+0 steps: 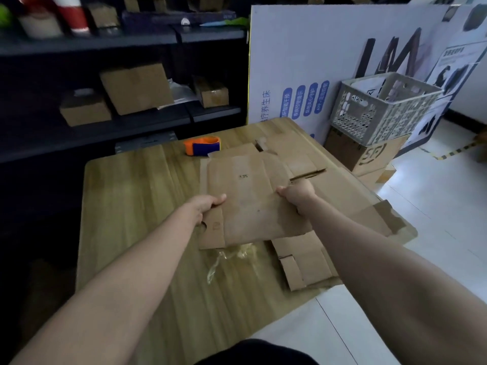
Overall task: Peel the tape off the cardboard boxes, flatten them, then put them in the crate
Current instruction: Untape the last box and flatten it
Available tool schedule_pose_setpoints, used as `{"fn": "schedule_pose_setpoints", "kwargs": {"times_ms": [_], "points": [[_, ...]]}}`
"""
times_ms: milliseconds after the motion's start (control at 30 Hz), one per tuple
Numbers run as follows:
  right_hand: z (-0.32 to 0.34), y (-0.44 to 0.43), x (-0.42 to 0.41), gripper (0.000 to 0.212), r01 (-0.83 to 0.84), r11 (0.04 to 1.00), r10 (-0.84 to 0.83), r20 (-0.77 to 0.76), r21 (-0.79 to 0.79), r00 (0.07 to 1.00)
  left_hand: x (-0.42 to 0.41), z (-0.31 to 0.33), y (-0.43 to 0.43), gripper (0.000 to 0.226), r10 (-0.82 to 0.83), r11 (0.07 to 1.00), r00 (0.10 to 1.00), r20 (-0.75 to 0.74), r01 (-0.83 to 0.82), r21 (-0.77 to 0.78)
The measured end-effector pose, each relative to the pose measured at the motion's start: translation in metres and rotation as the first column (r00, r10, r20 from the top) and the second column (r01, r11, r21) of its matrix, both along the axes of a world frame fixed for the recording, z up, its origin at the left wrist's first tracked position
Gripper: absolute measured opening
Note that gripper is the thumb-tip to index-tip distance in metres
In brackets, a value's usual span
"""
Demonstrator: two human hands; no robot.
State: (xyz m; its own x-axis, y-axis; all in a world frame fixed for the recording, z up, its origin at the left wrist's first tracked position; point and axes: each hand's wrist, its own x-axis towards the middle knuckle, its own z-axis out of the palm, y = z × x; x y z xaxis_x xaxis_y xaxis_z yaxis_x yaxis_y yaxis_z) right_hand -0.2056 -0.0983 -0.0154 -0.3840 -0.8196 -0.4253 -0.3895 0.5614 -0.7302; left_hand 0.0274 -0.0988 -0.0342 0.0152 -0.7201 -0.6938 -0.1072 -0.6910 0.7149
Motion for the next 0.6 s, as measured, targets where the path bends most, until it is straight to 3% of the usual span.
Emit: {"fn": "schedule_pose_setpoints", "kwargs": {"times_ms": [133,267,400,600], "points": [[-0.002,-0.005,0.013,0.047,-0.051,0.998,0.053,0.072,-0.031,0.996,0.011,-0.003,-0.015,0.032,0.220,0.965,0.975,0.031,-0.213,-0.156],[0.001,-0.013,0.007,0.040,-0.112,0.994,0.112,-0.018,-0.002,0.994,0.008,0.002,-0.037,0.036,0.300,0.935,0.954,0.031,-0.287,-0.210],[0.012,-0.035,-0.022,0.034,-0.057,0.993,0.045,-0.117,-0.104,0.992,-0.024,0.012,-0.060,0.034,0.207,0.957,0.978,0.014,-0.199,-0.210],[0.026,-0.107,-0.096,0.026,-0.040,0.973,0.004,-0.158,-0.226,0.987,-0.091,0.031,-0.123,0.038,0.067,0.956,0.992,0.102,-0.034,-0.293]]}}
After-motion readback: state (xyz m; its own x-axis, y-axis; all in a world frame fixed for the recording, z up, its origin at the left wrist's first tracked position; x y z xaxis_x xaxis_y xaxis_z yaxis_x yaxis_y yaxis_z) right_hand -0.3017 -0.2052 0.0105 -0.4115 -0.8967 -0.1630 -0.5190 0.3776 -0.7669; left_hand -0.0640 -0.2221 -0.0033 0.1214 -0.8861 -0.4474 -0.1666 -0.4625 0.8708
